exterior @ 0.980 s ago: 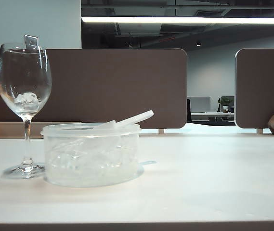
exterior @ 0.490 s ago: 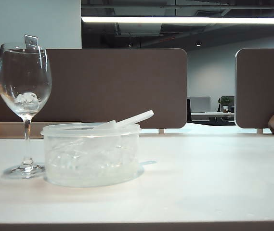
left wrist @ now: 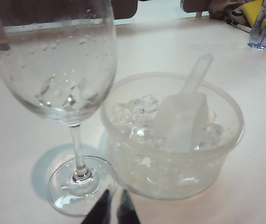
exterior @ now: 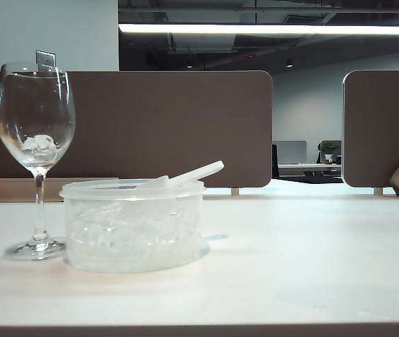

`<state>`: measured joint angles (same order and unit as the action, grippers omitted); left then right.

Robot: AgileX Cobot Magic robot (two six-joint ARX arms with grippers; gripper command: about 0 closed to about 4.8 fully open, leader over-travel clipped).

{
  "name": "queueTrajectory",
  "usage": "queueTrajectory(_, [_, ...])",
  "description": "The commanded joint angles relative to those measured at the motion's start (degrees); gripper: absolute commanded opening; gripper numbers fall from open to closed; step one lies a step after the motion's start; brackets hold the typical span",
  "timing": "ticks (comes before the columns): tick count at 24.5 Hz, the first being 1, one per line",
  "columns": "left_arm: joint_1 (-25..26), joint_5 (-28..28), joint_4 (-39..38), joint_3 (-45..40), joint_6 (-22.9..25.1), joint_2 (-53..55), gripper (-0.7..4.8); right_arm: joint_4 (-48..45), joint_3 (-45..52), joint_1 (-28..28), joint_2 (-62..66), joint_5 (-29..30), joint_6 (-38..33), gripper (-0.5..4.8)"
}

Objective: Pick up an ice shovel filled with ice cubes and pour the ice from the shovel into the glass.

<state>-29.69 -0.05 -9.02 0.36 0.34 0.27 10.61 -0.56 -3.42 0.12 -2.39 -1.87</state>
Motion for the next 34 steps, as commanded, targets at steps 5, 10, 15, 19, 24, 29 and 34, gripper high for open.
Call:
queueTrajectory(5, [0.0,0.1,0.5,0.1,-0.2,0.1,0.29,-0.1,0.0,0.1,0.0,-0.2,0.0,-0.01])
queueTrajectory(10, [0.0,0.1,0.5,0.1,-0.2,0.1,0.29,-0.1,0.0,0.1,0.0,-0.2,0.0,-0.01])
queueTrajectory(15, [8.6,4.4,0.4,0.1,-0.2,0.1,0.29,-0.1,0.0,0.1,0.0,-0.2,0.0,-0.01])
queueTrajectory(19, [15.6,4.1,0.5,0.1,-0.2,0.1,0.29,-0.1,0.0,0.1,0.0,-0.2,0.0,-0.01])
queueTrajectory(24, [25.9,4.2,0.5,0.1,-0.2,0.1,0.29,-0.1,0.0,0.1,0.0,-0.2,0.0,-0.01])
queueTrajectory(29, [31.3,2.4,0.5,0.1,-0.2,0.1,0.29,-0.1,0.0,0.1,0.0,-0.2,0.0,-0.01])
queueTrajectory(34, [27.7,2.5,0.5,0.1,-0.2,0.1,0.29,-0.1,0.0,0.1,0.0,-0.2,0.0,-0.01])
